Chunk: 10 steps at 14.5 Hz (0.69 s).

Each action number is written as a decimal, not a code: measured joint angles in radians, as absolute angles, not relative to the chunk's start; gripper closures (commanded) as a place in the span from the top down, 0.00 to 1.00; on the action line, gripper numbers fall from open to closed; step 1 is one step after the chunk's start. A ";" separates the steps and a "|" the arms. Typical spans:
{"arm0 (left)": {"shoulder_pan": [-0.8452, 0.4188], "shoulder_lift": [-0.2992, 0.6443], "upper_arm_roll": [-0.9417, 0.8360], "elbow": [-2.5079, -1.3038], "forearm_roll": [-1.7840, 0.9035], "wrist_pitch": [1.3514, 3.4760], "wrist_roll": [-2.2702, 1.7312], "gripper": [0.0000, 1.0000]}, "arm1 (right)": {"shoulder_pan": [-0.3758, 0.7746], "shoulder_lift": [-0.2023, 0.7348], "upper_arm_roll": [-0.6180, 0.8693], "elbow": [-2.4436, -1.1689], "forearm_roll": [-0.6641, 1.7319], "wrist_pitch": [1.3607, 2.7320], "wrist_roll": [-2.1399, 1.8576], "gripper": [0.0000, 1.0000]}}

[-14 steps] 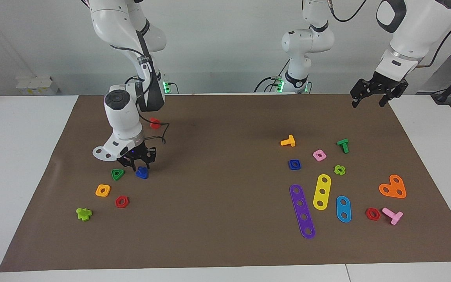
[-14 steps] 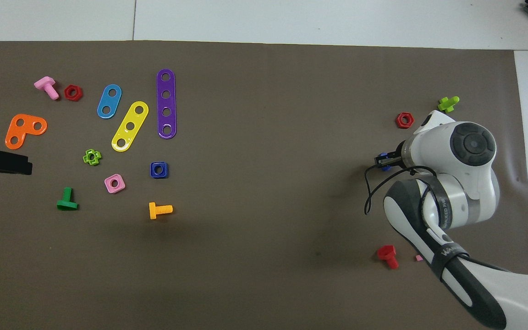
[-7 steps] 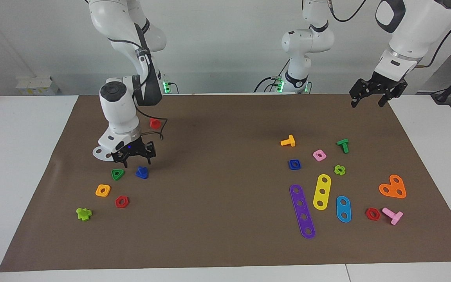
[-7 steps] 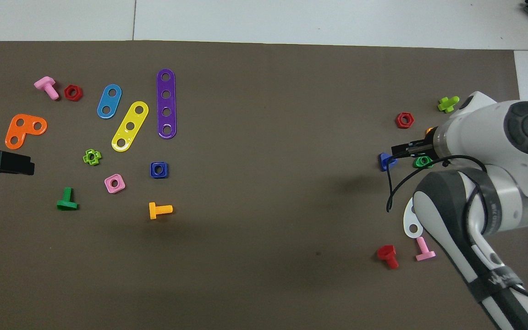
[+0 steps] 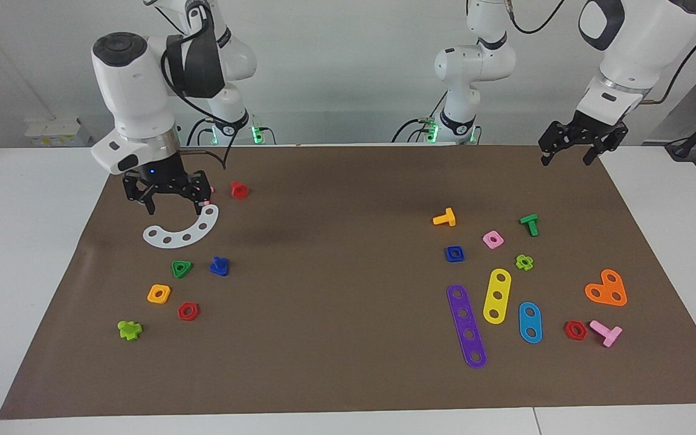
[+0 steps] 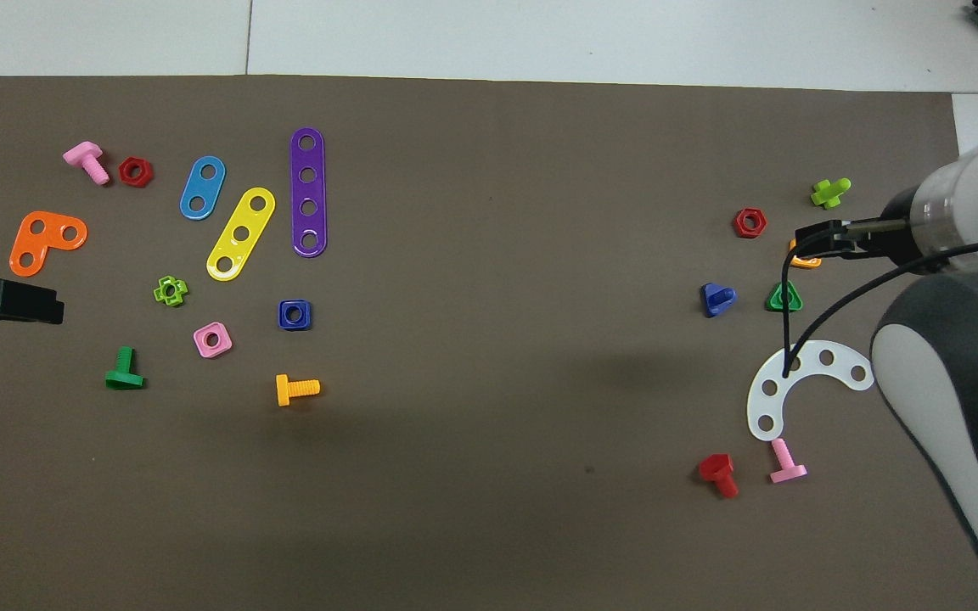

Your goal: Unscrew and place screws in storage area

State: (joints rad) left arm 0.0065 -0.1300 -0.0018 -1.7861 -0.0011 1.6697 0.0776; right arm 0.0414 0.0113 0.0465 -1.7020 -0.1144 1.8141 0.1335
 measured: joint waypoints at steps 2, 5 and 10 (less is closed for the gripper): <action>0.006 -0.130 -0.002 -1.786 -0.001 1.670 0.078 1.00 | 0.041 0.012 0.047 -1.633 -0.107 1.726 0.141 1.00; 0.006 -0.130 -0.002 -1.786 -0.001 1.670 0.078 1.00 | 0.041 0.012 0.049 -1.562 -0.066 1.616 0.164 1.00; 0.006 -0.130 -0.002 -1.786 -0.001 1.670 0.078 1.00 | 0.046 0.009 0.055 -1.556 -0.056 1.553 0.207 1.00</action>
State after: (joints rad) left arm 0.0065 -0.1304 -0.0017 -1.7860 -0.0011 1.6697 0.0776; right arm 0.0457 0.0095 0.0554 -1.5564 -0.0564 1.5527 0.2072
